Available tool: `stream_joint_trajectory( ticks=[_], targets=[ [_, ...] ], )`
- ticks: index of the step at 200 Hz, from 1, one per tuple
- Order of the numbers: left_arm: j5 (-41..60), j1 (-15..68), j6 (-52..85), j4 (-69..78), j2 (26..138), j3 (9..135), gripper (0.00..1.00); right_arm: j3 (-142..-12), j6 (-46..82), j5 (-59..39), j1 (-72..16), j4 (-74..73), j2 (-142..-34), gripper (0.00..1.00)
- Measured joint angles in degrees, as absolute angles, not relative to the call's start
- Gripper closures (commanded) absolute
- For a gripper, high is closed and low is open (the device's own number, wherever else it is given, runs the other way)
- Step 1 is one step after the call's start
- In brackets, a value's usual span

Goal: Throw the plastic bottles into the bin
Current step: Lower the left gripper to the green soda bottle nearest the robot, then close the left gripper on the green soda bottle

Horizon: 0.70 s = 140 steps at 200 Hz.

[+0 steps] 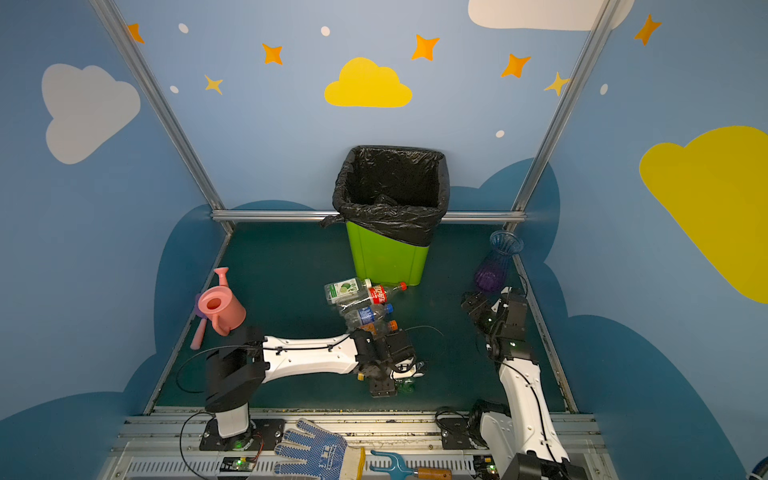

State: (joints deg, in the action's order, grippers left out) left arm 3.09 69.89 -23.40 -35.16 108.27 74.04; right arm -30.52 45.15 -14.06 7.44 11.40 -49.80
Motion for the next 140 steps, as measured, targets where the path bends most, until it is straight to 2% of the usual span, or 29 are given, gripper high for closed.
stream_joint_trajectory(
  ticks=[43,100,140],
  targets=[
    [1.5,69.9,-23.4,-36.3,110.4,74.8,0.34,-30.5,45.2,-14.2,8.0,11.4,-49.8,0.07],
    [0.3,69.9,-23.2,-36.9,110.6,75.2,0.56,-29.1,45.2,-14.2,8.8,11.4,-48.6,0.07],
    [0.4,69.9,-22.5,-36.9,110.6,75.2,0.61,-28.8,45.2,-14.3,9.3,11.4,-48.6,0.07]
  ],
)
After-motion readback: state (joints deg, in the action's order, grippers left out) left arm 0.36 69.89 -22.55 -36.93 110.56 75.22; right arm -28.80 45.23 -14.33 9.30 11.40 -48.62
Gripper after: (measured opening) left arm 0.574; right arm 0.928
